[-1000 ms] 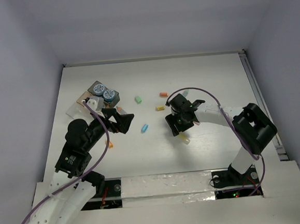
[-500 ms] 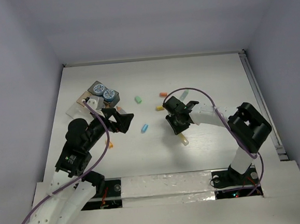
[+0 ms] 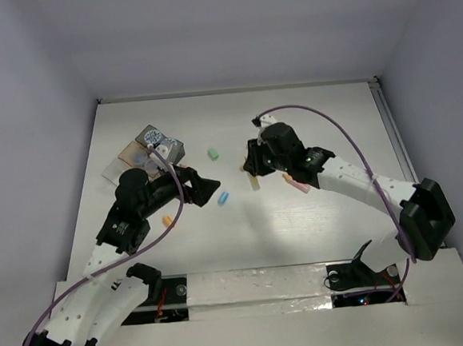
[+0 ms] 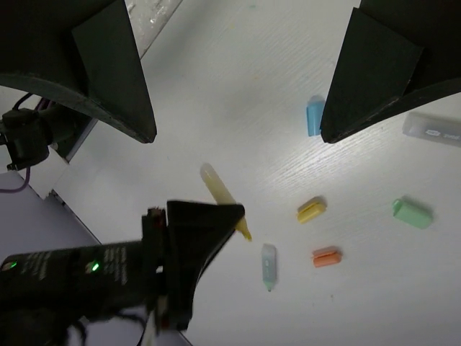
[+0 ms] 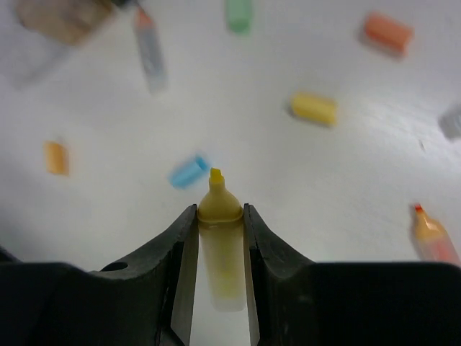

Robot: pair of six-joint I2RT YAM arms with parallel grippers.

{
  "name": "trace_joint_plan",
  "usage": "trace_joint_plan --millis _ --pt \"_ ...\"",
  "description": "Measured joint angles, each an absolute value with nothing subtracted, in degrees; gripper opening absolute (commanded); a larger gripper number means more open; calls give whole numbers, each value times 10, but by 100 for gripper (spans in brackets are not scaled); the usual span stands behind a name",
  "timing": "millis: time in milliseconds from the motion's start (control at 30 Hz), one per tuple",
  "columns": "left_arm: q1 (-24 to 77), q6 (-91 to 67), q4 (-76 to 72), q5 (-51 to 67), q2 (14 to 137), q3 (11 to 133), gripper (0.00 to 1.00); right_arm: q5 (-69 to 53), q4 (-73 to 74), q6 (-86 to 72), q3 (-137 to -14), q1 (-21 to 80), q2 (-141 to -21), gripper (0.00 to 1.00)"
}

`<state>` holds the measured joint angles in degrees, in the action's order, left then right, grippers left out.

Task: Sort the stationery into containers
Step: Pick up the pen from the center of the board, then close the pen cap on the pen.

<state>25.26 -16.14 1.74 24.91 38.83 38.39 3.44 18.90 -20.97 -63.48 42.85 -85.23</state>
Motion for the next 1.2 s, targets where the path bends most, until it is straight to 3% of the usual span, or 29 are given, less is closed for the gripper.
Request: trace_joint_plan --millis 333,767,1067,1200 --pt "243 -173 4 297 438 384 92 15 -39 -289 -652 468 -830 16" --pt "231 -185 -11 312 456 383 72 1 -112 -299 -679 535 -856 17" --pt "231 -183 -10 293 455 383 32 -20 -126 -305 -680 546 -856 17" --pt "231 -183 -10 284 449 383 3 -24 -136 -311 -675 548 -856 17"
